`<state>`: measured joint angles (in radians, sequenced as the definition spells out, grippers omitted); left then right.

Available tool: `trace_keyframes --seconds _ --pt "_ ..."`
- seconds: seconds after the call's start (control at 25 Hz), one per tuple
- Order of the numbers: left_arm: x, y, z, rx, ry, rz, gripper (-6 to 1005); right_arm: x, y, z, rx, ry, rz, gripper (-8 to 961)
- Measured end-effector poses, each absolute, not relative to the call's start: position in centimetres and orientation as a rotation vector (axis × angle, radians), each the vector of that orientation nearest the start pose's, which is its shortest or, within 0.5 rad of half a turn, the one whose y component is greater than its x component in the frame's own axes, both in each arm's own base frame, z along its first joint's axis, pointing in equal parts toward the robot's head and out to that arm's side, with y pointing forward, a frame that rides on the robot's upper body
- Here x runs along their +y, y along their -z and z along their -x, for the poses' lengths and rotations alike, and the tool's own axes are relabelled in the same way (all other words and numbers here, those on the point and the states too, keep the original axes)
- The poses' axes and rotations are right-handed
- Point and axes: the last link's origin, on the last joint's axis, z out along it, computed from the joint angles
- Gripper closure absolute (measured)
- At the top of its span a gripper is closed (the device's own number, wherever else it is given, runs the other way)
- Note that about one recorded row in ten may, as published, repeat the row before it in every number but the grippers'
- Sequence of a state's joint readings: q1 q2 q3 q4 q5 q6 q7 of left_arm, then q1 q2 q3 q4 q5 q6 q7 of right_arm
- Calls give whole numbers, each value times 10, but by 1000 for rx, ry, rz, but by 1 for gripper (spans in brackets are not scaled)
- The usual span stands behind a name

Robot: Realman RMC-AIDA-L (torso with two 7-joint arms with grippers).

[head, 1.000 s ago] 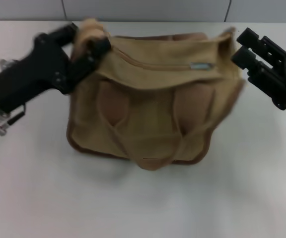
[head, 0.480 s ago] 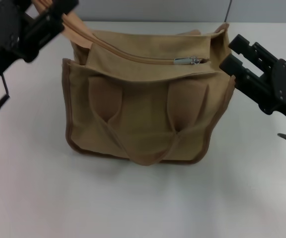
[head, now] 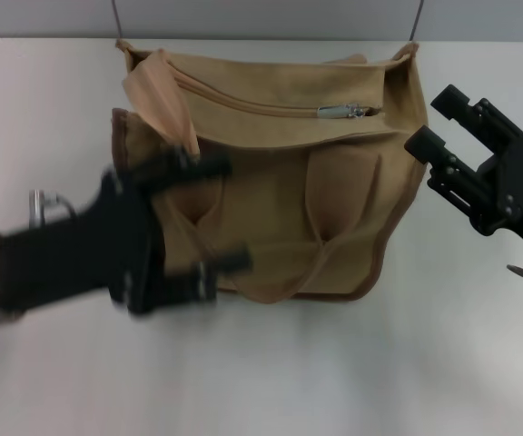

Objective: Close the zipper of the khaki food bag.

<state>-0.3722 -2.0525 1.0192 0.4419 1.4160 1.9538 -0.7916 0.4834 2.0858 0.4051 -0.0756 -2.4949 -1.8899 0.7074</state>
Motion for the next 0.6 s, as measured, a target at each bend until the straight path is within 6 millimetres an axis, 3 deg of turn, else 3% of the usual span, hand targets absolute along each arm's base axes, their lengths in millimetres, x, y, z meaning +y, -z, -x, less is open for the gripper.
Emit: trace_keyframes --seconds 0.12,0.4,0.6 --pt "232 8 252 143 1299 2633 202 262 24 -253 370 -1462 2171 286" --pt "225 14 273 43 1158 2659 202 259 34 -253 340 -1416 2212 286" --pt "217 16 283 -28 1129 2648 202 233 43 -261 315 -1385 2331 287"
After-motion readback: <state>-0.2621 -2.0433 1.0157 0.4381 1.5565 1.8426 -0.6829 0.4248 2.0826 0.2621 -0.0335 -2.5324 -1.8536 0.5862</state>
